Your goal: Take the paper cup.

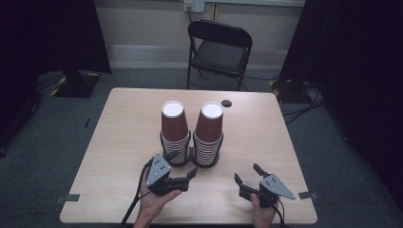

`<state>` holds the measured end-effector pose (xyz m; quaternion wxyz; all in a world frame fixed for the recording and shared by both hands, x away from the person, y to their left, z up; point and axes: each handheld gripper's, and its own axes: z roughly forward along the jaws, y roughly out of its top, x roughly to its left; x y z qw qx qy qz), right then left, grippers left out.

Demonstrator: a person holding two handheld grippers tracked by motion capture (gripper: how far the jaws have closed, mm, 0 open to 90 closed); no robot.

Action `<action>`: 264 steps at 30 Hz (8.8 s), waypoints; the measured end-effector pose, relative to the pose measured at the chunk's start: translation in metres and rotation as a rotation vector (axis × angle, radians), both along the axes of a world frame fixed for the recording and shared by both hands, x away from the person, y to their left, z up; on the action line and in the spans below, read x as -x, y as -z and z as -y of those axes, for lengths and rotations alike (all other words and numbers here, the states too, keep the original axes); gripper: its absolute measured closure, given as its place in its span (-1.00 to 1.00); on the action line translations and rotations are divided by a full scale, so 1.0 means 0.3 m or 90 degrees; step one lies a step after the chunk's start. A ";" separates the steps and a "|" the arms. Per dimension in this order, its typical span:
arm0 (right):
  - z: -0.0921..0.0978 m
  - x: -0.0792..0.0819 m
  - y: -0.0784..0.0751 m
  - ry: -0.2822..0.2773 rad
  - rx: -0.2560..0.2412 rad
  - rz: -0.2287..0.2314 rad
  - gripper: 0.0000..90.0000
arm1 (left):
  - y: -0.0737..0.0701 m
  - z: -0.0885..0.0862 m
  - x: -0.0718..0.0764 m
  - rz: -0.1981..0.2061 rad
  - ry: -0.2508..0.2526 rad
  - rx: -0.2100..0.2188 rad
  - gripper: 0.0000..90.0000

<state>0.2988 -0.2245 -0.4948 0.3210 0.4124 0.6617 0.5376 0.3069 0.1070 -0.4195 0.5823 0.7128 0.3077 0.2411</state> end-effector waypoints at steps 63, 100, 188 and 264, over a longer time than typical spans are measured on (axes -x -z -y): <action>0.002 -0.001 0.000 -0.001 -0.004 0.000 -0.60 | -0.282 0.188 -0.208 0.042 -0.028 -0.005 -0.63; 0.002 0.002 0.001 -0.004 -0.002 0.006 -0.60 | -0.280 0.300 -0.359 0.002 -0.088 -0.094 -0.60; 0.001 0.000 0.000 -0.007 -0.002 0.001 -0.60 | -0.466 0.118 -0.157 0.073 -0.019 0.134 -0.53; -0.240 0.048 -0.007 -0.222 -0.017 0.001 -0.34 | 0.027 -0.042 -0.037 -0.238 0.001 0.273 -0.52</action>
